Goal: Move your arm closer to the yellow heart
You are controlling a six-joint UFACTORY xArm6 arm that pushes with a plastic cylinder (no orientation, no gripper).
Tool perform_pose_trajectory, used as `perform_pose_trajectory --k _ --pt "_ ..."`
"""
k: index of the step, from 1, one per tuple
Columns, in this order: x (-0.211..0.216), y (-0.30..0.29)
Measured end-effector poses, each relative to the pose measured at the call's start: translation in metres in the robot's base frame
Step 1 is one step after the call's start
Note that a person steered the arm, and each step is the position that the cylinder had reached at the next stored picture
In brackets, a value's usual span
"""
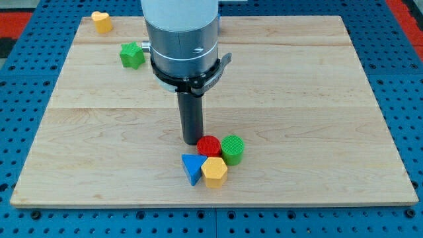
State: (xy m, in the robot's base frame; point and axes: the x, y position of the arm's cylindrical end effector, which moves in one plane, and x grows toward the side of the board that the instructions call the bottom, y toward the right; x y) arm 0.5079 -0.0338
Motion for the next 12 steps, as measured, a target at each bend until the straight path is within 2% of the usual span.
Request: perform_pose_trajectory --k 4,6,9,12 --pt "-0.081 0.011" --pt "-0.083 -0.034" --pt "-0.083 -0.148" --pt "-0.146 -0.200"
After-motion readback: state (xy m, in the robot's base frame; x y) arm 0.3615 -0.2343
